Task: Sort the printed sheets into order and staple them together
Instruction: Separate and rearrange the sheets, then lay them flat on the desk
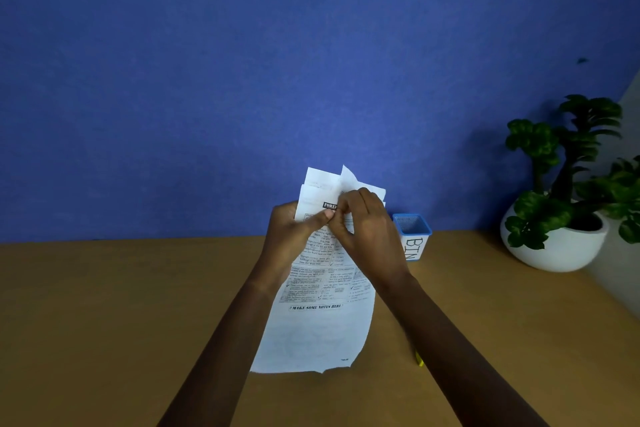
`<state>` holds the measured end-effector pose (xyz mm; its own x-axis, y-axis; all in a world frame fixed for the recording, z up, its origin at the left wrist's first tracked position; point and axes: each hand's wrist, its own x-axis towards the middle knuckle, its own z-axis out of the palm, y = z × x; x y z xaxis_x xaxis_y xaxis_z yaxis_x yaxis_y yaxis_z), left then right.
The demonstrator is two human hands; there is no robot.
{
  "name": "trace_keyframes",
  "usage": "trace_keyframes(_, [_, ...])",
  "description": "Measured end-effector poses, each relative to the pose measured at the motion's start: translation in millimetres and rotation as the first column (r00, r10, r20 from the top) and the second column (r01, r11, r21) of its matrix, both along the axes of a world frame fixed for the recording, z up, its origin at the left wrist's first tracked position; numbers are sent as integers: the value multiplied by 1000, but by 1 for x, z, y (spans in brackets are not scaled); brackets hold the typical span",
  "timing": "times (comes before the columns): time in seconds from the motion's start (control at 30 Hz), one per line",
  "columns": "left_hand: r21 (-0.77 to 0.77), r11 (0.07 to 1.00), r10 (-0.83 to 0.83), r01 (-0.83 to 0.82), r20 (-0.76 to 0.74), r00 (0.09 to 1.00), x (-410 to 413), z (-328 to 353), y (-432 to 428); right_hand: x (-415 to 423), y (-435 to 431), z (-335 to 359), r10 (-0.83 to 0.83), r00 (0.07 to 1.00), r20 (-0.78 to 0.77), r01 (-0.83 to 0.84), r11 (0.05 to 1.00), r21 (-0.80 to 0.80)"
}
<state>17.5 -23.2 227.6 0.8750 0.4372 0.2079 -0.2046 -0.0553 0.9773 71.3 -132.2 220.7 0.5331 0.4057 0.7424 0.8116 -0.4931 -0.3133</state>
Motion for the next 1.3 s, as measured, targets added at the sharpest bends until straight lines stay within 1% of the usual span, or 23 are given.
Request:
trace_keyframes(0.1, [-35, 999, 19, -19, -4, 1000, 0, 1, 2, 1, -3, -2, 39, 999, 17, -39, 999, 25])
trace_keyframes(0.23, [-51, 999, 18, -18, 3, 1000, 1, 2, 3, 2, -6, -3, 59, 997, 48, -60, 998, 10])
trace_keyframes(0.4, [-50, 999, 10, -10, -14, 1000, 2, 0, 1, 1, -4, 0, 22, 997, 74, -22, 1000, 2])
trace_keyframes(0.57, [-42, 999, -8, 6, -31, 999, 3, 0, -1, 0, -2, 2, -29, 995, 96, 35, 998, -59])
trace_keyframes(0.67, [-53, 998, -18, 17, -20, 1000, 4, -1, -2, 1, -2, 2, -23, 996, 81, 29, 996, -82])
trace_keyframes(0.77, [-101, 995, -5, 4, -6, 1000, 4, -2, -3, 2, 0, 3, -23, 1000, 10, 24, 999, -48])
trace_keyframes(0.87, [-109, 994, 8, -8, -2, 1000, 5, -4, -2, 2, -1, 1, 8, 1000, 27, -7, 1000, -9])
trace_keyframes(1.0, [-88, 996, 33, -33, 4, 999, 6, -4, 2, 3, -5, 0, 56, 998, 25, -56, 998, -27])
trace_keyframes(1.17, [6, 999, 46, -46, 27, 999, 7, -2, 4, 6, -6, 4, 35, 991, 127, -21, 994, -108])
trace_keyframes(1.3, [35, 999, 36, -38, 42, 998, 8, -2, 2, 7, -4, 3, 24, 996, 86, -13, 993, -119])
